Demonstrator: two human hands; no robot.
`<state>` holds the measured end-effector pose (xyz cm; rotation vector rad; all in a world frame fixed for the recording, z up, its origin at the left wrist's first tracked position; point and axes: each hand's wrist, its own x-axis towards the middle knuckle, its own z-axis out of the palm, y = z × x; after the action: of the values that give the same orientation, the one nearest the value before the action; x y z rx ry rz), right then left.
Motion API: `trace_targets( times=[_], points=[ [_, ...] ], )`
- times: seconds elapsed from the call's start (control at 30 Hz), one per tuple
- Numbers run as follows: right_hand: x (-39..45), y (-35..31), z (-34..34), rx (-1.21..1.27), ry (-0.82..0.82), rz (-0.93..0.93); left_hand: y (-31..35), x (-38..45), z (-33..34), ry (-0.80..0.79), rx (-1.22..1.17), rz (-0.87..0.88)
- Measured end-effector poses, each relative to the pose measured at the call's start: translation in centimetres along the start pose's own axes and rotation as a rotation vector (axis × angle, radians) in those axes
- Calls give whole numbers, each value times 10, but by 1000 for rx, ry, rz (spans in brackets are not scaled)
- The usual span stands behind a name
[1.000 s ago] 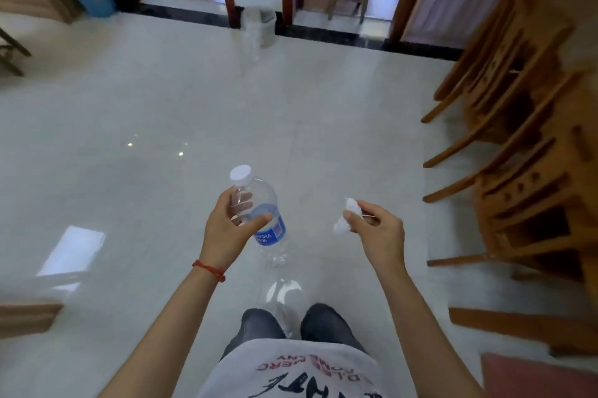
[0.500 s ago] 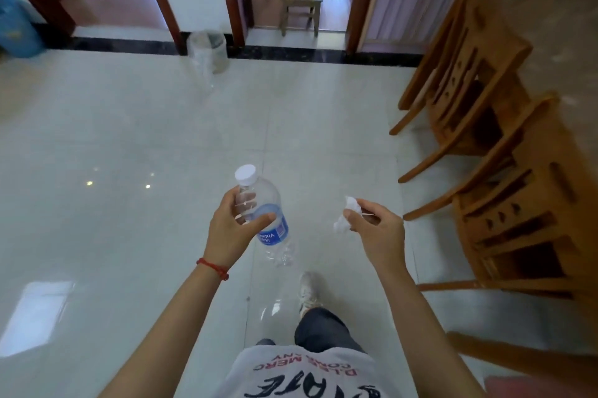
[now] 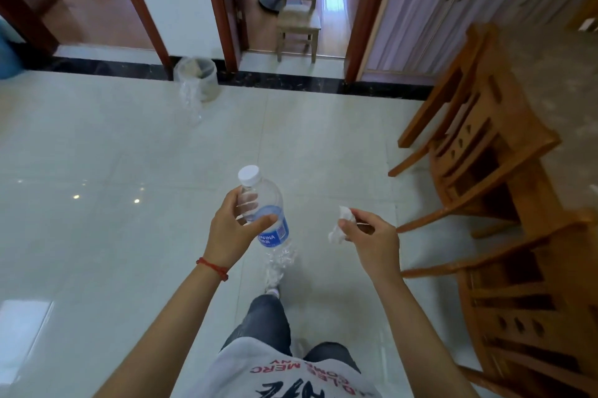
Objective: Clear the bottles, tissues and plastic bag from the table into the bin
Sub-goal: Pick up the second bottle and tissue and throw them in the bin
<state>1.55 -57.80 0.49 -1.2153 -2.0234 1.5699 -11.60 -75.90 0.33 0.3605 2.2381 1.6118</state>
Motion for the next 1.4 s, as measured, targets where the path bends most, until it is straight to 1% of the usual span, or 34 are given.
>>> trace_targets(
  times=[0.4, 0.67, 0.8, 1.13, 1.4],
  points=[
    [203, -90, 59, 38, 89, 45, 50, 245, 6, -62, 17, 43],
    [301, -115, 74, 25, 125, 90, 71, 358, 27, -97, 41, 41],
    [371, -129, 79, 18, 132, 118, 80, 425, 53, -125, 59, 46],
    [560, -189, 64, 8, 161, 53, 141, 602, 131, -150, 54, 90],
    [665, -217, 67, 27, 167, 75, 176, 718, 174, -208, 37, 102]
  ],
)
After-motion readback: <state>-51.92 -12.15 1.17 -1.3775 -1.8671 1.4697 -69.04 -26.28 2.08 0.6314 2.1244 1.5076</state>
